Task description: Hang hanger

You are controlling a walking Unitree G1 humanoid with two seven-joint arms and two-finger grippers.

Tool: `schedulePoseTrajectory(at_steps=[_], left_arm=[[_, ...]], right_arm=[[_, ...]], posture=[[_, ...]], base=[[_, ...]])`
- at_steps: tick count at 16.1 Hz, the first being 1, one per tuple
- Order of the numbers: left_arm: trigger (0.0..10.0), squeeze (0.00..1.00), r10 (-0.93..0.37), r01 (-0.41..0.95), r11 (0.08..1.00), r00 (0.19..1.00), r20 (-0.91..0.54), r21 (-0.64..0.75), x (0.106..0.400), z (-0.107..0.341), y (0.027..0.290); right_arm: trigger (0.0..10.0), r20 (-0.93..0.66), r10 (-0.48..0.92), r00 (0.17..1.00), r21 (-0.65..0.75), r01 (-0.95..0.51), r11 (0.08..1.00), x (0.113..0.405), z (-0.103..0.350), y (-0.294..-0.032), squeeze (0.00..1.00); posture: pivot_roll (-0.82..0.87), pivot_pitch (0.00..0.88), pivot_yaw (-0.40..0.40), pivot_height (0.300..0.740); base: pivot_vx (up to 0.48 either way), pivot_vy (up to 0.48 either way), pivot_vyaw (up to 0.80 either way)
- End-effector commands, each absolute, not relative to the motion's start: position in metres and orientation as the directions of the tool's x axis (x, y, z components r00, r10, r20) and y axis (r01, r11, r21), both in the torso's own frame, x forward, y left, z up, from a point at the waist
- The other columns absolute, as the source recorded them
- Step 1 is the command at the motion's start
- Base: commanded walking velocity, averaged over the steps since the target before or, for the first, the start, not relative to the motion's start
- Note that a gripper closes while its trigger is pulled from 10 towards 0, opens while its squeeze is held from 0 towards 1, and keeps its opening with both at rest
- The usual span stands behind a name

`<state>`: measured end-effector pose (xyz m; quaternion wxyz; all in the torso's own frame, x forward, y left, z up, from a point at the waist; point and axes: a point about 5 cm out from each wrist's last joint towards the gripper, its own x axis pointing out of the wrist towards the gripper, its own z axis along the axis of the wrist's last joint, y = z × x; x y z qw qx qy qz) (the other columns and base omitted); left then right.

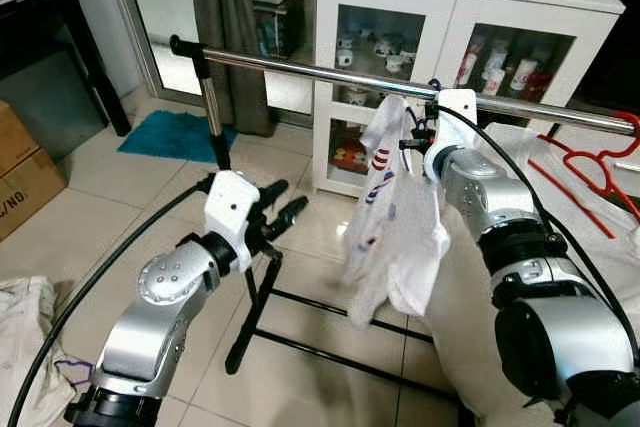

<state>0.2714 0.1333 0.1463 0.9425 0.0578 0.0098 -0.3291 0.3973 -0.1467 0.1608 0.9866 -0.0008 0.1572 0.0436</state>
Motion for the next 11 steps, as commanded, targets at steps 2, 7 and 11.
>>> schedulePoseTrajectory(at_steps=[2,7,11], left_arm=[[10.0,0.00,-0.683,0.685,0.725,0.729,-0.054,0.078,0.264,0.149,0.127],[10.0,0.00,-0.689,0.689,0.723,0.724,-0.018,0.054,0.263,0.154,0.124],[10.0,0.00,-0.609,0.608,0.793,0.793,-0.009,-0.023,0.264,0.152,0.130]], right_arm=[[10.0,-0.318,0.108,0.942,0.052,-0.097,0.994,0.394,0.150,-0.152,1.00],[10.0,-0.176,0.276,0.945,0.174,-0.246,0.953,0.376,0.165,-0.161,1.00],[10.0,0.020,0.408,0.913,0.225,-0.401,0.888,0.333,0.197,-0.167,1.00]], posture=[[0.12,0.000,-0.023,0.740],[0.11,0.000,-0.018,0.740],[0.08,0.000,0.005,0.740]], base=[[0.000,0.000,0.00],[0.000,0.000,0.00],[0.000,0.000,0.00]])
